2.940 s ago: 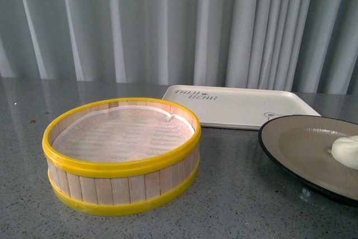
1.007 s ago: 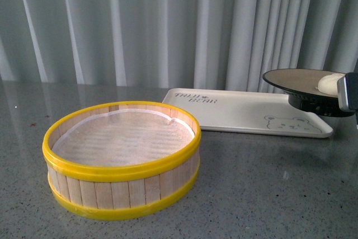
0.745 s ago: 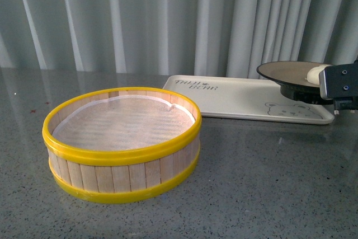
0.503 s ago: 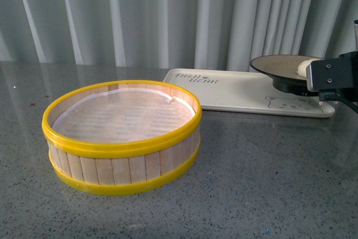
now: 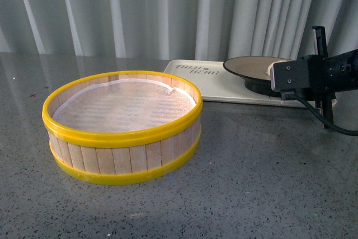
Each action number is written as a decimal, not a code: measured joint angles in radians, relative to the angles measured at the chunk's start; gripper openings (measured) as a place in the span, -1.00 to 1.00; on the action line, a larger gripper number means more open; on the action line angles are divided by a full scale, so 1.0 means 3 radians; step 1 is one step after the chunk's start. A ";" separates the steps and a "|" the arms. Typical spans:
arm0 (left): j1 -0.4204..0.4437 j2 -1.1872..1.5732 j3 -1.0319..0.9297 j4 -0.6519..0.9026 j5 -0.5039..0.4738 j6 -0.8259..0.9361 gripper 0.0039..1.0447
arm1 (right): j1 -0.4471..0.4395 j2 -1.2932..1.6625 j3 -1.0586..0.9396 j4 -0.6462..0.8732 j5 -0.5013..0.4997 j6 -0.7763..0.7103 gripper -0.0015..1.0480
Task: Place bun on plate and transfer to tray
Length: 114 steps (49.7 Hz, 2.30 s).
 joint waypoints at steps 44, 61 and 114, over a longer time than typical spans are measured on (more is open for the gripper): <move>0.0000 0.0000 0.0000 0.0000 0.0000 -0.0001 0.88 | 0.0604 -0.1890 -0.1406 0.0287 0.0586 0.2649 0.83; 0.0000 0.0000 0.0000 0.0000 0.0001 0.0000 0.88 | 0.0506 -0.2501 -0.2739 0.1745 0.1617 0.5151 -0.11; 0.0000 0.0000 0.0000 0.0000 0.0000 -0.0001 0.88 | 0.0033 -0.4690 -0.4640 0.1452 0.1124 0.5390 -0.97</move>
